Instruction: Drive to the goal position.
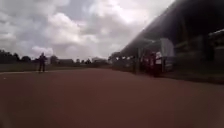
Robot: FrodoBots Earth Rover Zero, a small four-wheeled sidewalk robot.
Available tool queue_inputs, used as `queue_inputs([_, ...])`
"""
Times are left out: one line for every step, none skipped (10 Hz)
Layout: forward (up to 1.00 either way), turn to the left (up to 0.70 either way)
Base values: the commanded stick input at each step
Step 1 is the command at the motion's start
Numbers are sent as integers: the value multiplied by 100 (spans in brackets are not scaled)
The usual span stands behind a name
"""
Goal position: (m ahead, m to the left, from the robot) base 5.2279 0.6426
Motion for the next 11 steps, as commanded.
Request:
queue_inputs([70,0])
queue_inputs([70,0])
queue_inputs([70,0])
queue_inputs([70,0])
queue_inputs([70,11])
queue_inputs([70,28])
queue_inputs([70,35])
queue_inputs([70,35])
queue_inputs([70,0])
queue_inputs([70,0])
queue_inputs([70,0])
